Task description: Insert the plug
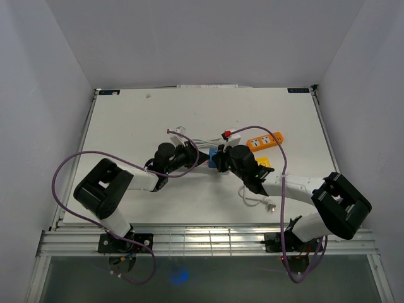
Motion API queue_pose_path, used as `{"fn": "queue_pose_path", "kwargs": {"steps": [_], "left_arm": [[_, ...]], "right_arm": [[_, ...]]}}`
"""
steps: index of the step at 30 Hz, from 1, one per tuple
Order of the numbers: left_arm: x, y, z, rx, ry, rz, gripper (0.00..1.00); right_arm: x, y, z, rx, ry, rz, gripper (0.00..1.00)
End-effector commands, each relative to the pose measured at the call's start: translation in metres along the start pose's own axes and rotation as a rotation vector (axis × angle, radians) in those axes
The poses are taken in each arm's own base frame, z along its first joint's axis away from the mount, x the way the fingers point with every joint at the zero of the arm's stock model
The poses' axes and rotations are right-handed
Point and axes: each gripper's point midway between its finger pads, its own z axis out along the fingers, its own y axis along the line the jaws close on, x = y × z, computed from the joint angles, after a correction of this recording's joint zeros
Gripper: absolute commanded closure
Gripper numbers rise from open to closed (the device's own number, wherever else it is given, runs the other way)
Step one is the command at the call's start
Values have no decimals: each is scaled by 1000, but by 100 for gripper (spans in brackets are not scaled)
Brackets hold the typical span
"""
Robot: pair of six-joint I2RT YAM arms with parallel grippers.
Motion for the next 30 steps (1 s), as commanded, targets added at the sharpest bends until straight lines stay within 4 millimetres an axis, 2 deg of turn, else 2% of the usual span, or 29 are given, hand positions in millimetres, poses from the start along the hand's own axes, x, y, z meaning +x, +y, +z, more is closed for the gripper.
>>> {"fn": "queue_pose_path", "kwargs": {"steps": [1, 10, 14, 19, 20, 21, 23, 24, 26, 27, 30], "left_arm": [[19, 18, -1, -61, 68, -4, 82], [14, 13, 0, -55, 64, 13, 80], [11, 9, 1, -48, 61, 17, 77], [-9, -6, -3, -37, 20, 61, 59], [-11, -7, -3, -45, 22, 77, 52], [-16, -9, -3, -52, 12, 84, 47], [-27, -17, -6, -51, -8, 104, 31], [-30, -19, -7, -53, -13, 121, 26], [-38, -22, -12, -67, -40, 132, 21], [-40, -21, -14, -75, -50, 139, 18], [-51, -23, -20, -88, -87, 149, 16]], "right_arm": [[55, -24, -4, 79, 185, -15, 89], [58, -29, -2, 4, 202, 97, 89], [50, -14, -6, -95, 173, 110, 89], [13, -6, -7, -124, 92, 48, 87], [-1, -2, -6, -133, 62, 42, 87], [-8, 1, -6, -142, 50, 36, 86], [-21, 11, -7, -192, 37, 5, 85], [-38, 18, -6, -211, 10, -6, 85], [-47, 21, -6, -220, 3, -28, 84], [-60, 24, -8, -227, -21, -37, 84], [-70, 25, -12, -221, -38, -52, 84]]}}
